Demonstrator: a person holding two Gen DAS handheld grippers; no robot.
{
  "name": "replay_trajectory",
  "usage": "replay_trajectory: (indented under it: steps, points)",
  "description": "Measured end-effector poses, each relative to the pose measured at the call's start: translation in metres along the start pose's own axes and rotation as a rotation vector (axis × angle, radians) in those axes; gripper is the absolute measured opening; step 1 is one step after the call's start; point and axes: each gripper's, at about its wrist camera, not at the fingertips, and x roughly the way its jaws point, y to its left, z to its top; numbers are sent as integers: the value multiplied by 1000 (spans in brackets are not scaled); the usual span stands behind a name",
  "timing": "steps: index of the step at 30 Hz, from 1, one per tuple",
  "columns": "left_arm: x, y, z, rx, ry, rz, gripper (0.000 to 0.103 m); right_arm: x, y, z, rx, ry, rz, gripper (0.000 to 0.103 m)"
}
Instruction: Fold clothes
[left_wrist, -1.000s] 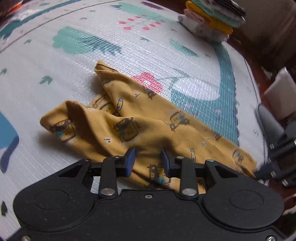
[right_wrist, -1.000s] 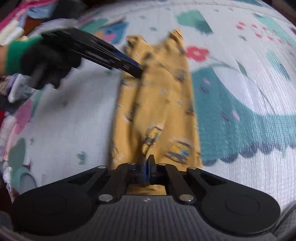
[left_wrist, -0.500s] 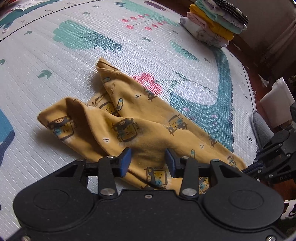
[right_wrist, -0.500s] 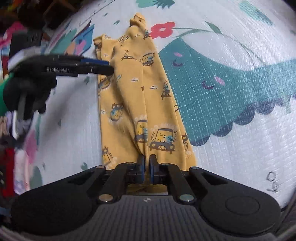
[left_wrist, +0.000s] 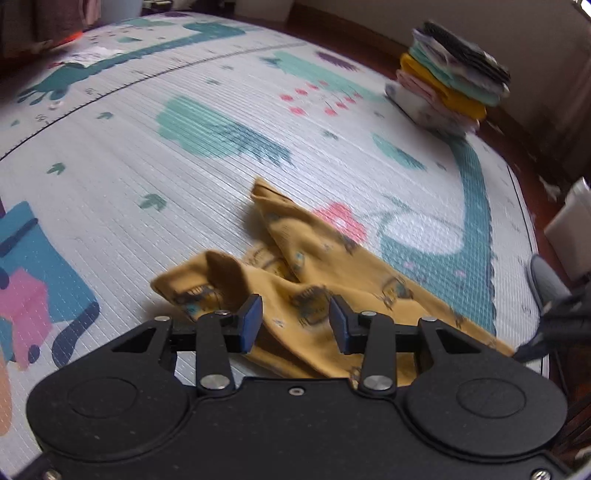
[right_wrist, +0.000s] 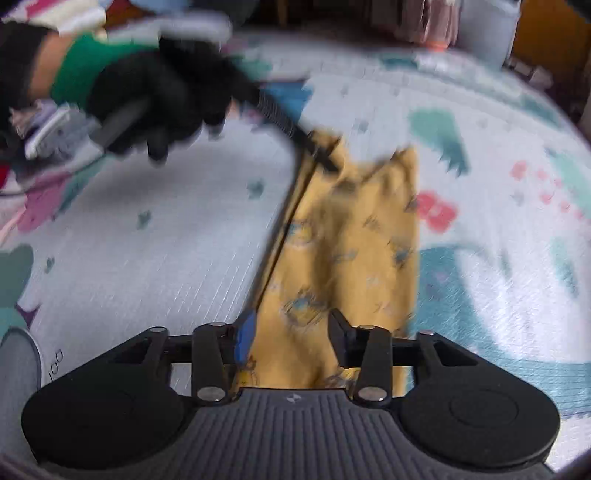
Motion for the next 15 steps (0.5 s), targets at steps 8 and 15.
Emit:
replay_trajectory:
  steps: [8,15]
  points:
    - [-3,3,10,-7,-71,-16,34,0,-14,16,23,-104,-3,43]
    - [25,3,3,39,10,97,32,30,-6,17,-44,0,13,50]
